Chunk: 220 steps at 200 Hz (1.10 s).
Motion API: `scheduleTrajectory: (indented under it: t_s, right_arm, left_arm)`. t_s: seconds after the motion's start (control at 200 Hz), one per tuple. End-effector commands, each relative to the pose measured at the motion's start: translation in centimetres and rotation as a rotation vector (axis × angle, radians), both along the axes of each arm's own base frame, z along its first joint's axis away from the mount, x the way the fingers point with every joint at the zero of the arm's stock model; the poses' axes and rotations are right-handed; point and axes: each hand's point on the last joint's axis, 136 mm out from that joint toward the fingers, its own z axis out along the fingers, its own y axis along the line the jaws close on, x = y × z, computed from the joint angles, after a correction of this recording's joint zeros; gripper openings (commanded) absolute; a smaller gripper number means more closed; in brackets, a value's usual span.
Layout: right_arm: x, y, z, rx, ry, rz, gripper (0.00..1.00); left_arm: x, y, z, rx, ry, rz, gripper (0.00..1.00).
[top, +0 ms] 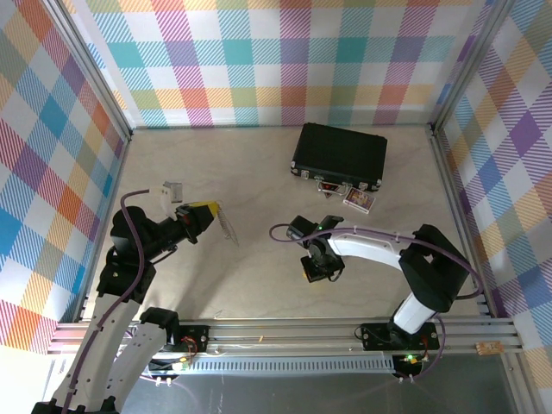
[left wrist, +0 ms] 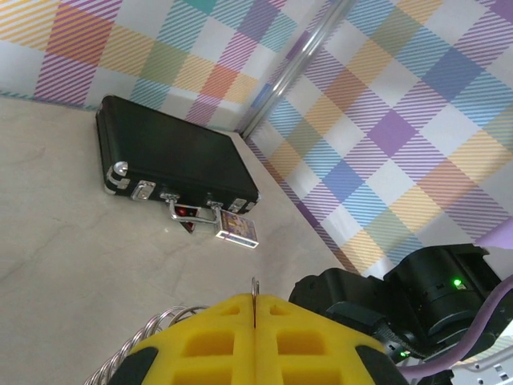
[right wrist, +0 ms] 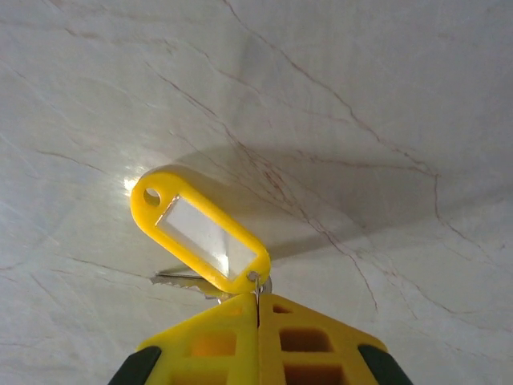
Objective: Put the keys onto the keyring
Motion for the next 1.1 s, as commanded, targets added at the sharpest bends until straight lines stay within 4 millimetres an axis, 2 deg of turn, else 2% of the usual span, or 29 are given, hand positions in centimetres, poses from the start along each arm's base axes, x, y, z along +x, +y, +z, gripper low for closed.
scheduleTrajectory:
  t_s: [0.0,0.305,0.375,0.565,0.695,0.9,1.095]
  right_arm:
    - [-1.2,-0.2,0.0,-0.028,0.064,0.038,0.0]
    - [-0.8,0.3,-0.7,-0.034,0.071,0.046,0.0]
    - [-0.7,0.4,-0.6,-0.029,0.061,0.038,0.06]
    - [-0.2,0.6,0.8,0.013,0.003,0.004,0.3]
    - [-0.4,0.5,1.6,0.061,-0.025,-0.032,0.4]
    - [-1.0,-0.2,1.1,0.103,-0.046,-0.094,0.5]
    - [-1.0,0.0,0.7,0.158,-0.075,-0.095,0.51]
  left_arm:
    - [-0.1,0.3,1.2,0.004,-0.041,0.019,0.0]
    - [-0.3,0.3,1.2,0.0,-0.046,0.017,0.0]
    - [-0.3,0.2,1.3,-0.002,-0.049,0.013,0.0]
    - [-0.3,0.2,1.2,-0.001,-0.044,0.011,0.0]
    - [-0.3,0.2,1.2,-0.004,-0.042,0.008,0.0]
    - [-0.3,-0.1,1.3,-0.016,-0.045,-0.007,0.0]
    - [-0.9,-1.0,2.2,-0.05,-0.065,-0.077,0.0]
